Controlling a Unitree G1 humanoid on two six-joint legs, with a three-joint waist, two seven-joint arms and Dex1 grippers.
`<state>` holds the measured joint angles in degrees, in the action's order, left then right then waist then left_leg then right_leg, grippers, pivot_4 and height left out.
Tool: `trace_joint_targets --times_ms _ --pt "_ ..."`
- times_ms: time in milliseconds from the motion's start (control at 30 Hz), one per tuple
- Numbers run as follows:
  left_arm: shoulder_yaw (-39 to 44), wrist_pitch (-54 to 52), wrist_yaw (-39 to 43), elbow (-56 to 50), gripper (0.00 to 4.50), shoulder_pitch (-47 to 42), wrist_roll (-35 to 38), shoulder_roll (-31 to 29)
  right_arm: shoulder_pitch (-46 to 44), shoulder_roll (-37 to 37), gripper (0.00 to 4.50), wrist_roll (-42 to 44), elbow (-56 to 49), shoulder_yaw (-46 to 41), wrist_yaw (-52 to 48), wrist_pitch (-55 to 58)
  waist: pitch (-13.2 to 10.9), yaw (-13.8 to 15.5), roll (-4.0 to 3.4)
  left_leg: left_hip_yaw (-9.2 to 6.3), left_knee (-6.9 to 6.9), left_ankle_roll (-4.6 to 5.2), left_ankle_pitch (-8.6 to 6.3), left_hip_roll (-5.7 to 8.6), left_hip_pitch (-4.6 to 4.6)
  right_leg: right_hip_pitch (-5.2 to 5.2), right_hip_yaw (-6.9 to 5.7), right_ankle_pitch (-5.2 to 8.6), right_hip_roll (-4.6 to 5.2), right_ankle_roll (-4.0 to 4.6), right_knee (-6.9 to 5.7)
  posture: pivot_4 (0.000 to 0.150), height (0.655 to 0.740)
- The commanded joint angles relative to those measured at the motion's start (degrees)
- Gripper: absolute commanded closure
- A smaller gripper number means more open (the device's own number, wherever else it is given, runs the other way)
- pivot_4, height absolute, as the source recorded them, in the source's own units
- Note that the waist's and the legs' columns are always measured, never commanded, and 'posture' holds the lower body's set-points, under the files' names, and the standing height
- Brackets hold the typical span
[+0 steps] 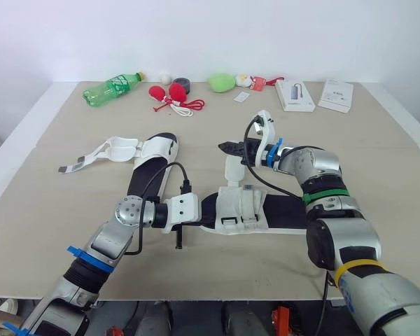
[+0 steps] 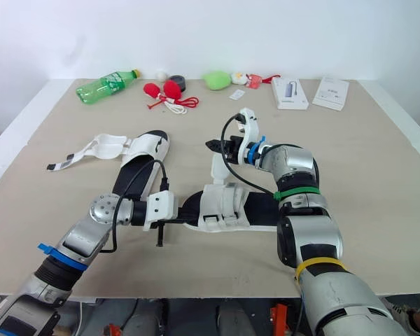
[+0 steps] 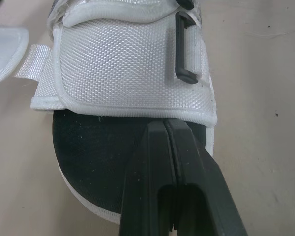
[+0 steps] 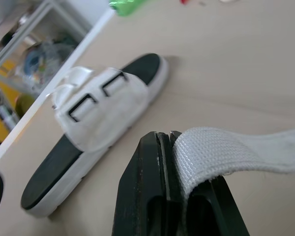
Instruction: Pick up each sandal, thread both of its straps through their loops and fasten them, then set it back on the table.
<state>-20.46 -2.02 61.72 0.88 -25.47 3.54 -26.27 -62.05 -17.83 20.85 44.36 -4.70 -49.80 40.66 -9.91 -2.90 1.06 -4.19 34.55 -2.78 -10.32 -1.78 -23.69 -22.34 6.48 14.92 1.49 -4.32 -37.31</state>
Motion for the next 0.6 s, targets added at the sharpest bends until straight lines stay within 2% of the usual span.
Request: trace_joint_targets --times_ms 33,133,167,300,433,600 --pt "-4.32 -0.71 1.52 2.60 4.50 1.98 -2.76 -0.34 4.03 -2.07 4.40 -3.95 -13.25 5.48 -5.66 -12.15 0.01 0.06 -0.01 0.00 0.00 0.00 0.00 0.00 0.00 0.00 0.00 0.00 0.00 0.00 0.00 0.150 0.7400" --pt "-4.34 -0.42 1.61 2.88 4.50 1.85 -2.84 -0.24 11.11 -5.21 4.40 -12.95 -22.38 12.44 -8.86 -37.69 0.01 0.23 -0.03 -0.03 0.03 -0.01 0.00 0.02 -0.02 0.02 -0.04 0.02 0.01 -0.05 0.00 0.150 0.7400" --pt "-4.32 -0.37 1.59 2.95 4.50 1.82 -2.88 -0.20 12.74 -6.77 4.40 -16.19 -23.58 14.36 -9.24 -47.36 0.01 0.19 -0.05 -0.04 0.04 -0.02 0.00 0.01 -0.02 0.03 -0.06 0.09 0.01 -0.17 0.02 0.150 0.7400" --pt "-4.28 -0.29 1.58 2.98 4.50 1.92 -2.88 -0.21 14.84 -11.38 4.40 -24.09 -22.84 18.79 -9.39 -74.59 0.01 0.18 -0.06 -0.03 0.05 -0.05 0.01 0.03 0.00 0.05 -0.05 0.09 0.04 -0.18 0.02 0.150 0.7400" --pt "-4.31 -0.31 1.64 2.89 4.50 2.12 -2.87 -0.19 13.60 -14.62 4.40 -28.20 -18.86 20.73 -7.09 -95.10 0.00 0.16 -0.05 -0.03 0.04 -0.07 0.02 0.02 0.25 0.26 -0.04 0.10 0.03 -0.16 0.02 0.150 0.7400" --pt "-4.34 -0.27 1.64 3.15 4.50 1.93 -2.93 0.01 10.73 -17.49 4.40 -37.54 -13.52 21.01 -0.89 -113.54 0.00 0.19 -0.05 -0.03 0.03 -0.07 0.02 0.01 0.38 0.40 -0.04 0.07 0.04 0.00 0.02 0.150 0.7400"
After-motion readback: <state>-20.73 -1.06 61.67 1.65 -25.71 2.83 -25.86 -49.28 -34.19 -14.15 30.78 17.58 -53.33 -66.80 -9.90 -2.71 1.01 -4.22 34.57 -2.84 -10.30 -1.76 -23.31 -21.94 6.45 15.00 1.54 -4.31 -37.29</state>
